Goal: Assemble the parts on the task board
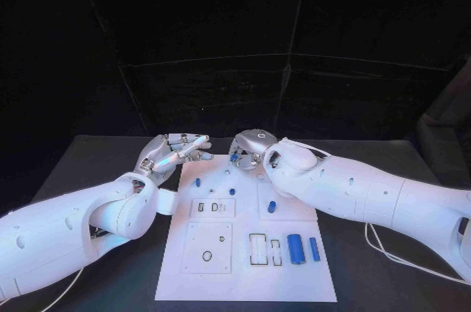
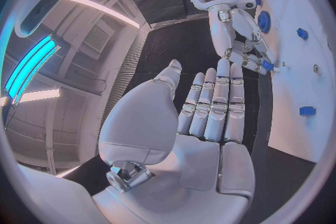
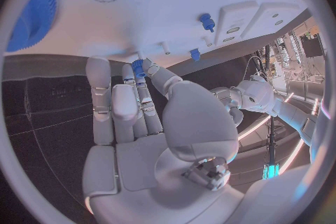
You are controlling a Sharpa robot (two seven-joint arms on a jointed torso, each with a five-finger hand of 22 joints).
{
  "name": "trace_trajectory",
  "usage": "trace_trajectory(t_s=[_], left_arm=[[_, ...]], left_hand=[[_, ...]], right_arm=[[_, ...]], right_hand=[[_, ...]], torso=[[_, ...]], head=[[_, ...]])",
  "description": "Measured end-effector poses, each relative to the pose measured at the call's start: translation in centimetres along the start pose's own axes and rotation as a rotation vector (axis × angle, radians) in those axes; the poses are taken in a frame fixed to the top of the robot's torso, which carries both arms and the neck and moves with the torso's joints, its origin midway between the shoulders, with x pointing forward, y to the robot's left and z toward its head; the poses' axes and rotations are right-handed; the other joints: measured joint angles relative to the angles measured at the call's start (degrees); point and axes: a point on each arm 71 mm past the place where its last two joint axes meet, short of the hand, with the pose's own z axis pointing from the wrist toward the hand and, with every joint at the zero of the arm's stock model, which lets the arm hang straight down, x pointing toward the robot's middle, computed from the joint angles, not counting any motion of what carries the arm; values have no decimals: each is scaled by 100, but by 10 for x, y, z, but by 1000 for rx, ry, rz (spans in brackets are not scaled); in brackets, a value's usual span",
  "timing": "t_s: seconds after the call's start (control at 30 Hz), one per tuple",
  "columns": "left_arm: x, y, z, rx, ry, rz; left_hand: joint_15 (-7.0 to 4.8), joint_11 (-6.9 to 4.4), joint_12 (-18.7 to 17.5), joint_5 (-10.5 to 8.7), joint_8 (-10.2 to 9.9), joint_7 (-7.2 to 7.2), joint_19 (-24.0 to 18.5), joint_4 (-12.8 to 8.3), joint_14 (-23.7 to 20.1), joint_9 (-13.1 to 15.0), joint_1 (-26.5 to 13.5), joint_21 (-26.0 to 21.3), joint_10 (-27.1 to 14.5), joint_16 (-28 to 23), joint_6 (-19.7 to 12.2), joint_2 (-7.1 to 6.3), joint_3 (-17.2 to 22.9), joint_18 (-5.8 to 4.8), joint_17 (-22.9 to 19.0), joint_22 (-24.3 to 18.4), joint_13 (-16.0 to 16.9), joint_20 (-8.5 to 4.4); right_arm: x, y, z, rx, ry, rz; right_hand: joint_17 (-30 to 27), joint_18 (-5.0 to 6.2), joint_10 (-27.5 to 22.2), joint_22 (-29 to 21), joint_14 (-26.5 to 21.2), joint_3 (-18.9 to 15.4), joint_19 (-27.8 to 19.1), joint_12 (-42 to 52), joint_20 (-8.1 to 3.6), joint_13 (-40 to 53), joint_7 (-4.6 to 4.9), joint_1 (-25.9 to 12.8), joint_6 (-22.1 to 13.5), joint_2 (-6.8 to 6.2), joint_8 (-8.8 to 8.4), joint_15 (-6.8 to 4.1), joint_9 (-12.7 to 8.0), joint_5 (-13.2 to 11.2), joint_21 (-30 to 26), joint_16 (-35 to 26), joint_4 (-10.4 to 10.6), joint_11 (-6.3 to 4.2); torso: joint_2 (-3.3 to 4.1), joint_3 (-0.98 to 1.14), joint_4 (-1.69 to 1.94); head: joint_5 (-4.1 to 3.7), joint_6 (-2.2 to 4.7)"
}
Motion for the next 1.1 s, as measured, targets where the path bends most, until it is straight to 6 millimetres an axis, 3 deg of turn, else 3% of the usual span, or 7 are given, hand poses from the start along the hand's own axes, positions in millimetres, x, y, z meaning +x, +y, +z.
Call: trace_trajectory(t_s=[0.5,0.63,0.7,0.9,1.03,1.1], left_arm=[[0,-1,0,0,3,-1],[0,-1,0,0,4,-1],[0,-1,0,0,5,-1],[0,-2,0,0,6,-1],[-1,-2,0,-1,7,-1],[-1,-2,0,-1,6,-1]], left_hand=[[0,0,0,0,0,0,0,0,0,0,0,0,0,0,0,0,0,0,5,1,0,0],[0,0,0,0,0,0,0,0,0,0,0,0,0,0,0,0,0,0,5,1,0,0],[0,0,0,0,0,0,0,-16,0,0,0,0,0,0,0,0,-16,0,5,-4,0,0],[0,0,1,0,0,0,0,-16,0,0,0,0,0,0,0,0,-16,0,5,-4,0,0],[0,0,1,0,0,0,0,-16,0,0,0,-23,0,0,0,0,-16,-1,4,-4,0,0],[0,0,1,0,0,0,0,-16,0,0,0,-23,0,0,0,0,-16,0,4,-4,1,0]], right_arm=[[2,4,4,1,23,-3],[3,3,5,6,27,-5],[3,2,5,10,28,-6],[3,2,6,16,28,-8],[2,2,3,12,23,-6],[1,0,0,9,16,-4]], right_hand=[[-23,0,-140,-10,4,57,-73,0,32,-5,33,-52,-91,-116,0,4,11,1,23,0,57,35],[-139,0,-383,-145,1,78,-191,-23,61,-17,71,-25,-272,-244,5,64,4,1,-7,-31,114,70],[-265,0,-612,-330,-11,28,-321,-23,92,-17,92,-22,-568,-360,5,114,-10,2,-134,-118,164,110],[-325,0,-721,-398,-10,-20,-349,1,103,-14,105,-13,-713,-391,5,114,-11,2,-168,-133,211,124],[-377,0,-853,-457,-10,-179,-379,7,134,-12,110,-8,-836,-537,5,114,-11,2,-190,-166,280,127],[-402,0,-925,-486,-19,-275,-379,7,134,-12,113,-6,-848,-534,5,123,-8,1,-204,-166,319,144]], torso=[[15,-5,-7],[21,-8,-7],[20,-8,-7],[18,-10,-7],[13,-10,-7],[10,-8,-9]], head=[[20,-36],[27,-36],[33,-38],[38,-46],[34,-42],[27,-38]])
